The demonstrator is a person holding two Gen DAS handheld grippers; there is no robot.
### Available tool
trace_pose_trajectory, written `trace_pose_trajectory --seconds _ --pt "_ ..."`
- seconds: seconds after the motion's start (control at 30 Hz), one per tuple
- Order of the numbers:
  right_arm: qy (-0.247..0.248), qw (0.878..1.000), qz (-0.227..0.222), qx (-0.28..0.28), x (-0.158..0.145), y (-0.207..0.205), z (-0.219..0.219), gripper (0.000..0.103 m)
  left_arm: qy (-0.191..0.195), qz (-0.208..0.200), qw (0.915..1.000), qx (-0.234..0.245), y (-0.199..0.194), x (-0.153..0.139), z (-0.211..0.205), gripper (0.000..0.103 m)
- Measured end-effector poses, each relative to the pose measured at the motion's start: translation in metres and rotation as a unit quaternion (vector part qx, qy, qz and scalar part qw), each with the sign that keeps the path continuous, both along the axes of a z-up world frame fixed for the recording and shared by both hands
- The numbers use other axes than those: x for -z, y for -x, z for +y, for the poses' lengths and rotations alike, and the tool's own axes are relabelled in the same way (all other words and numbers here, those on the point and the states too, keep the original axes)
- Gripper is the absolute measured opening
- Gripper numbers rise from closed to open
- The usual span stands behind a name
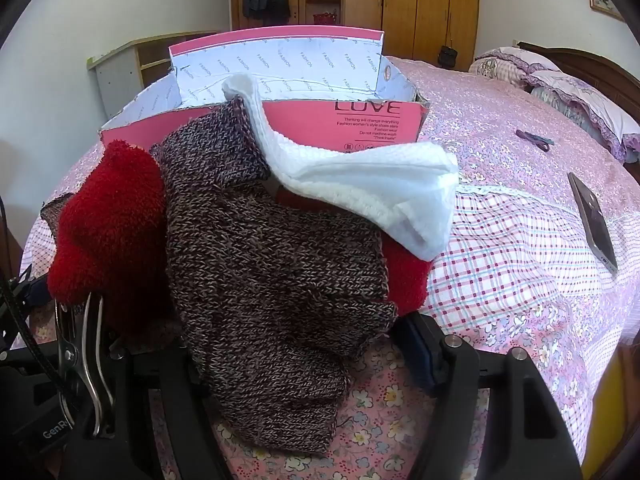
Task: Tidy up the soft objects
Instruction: 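Move both grippers toward the pile of grey-brown knit socks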
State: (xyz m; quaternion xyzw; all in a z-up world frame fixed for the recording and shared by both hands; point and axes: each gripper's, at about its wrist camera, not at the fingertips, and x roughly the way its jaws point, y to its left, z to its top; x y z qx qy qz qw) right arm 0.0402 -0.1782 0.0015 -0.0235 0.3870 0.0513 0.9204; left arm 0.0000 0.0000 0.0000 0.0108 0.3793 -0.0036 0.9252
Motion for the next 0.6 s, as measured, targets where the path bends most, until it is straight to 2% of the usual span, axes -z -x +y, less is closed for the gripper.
trace_pose_trajectory --seconds 0.6 --pt "0.0 1.0 0.0 0.0 -0.0003 -0.0003 0.0009 0.072 0.0 -0.001 1.0 0.0 0.0003 -0.0001 0.0015 0.079"
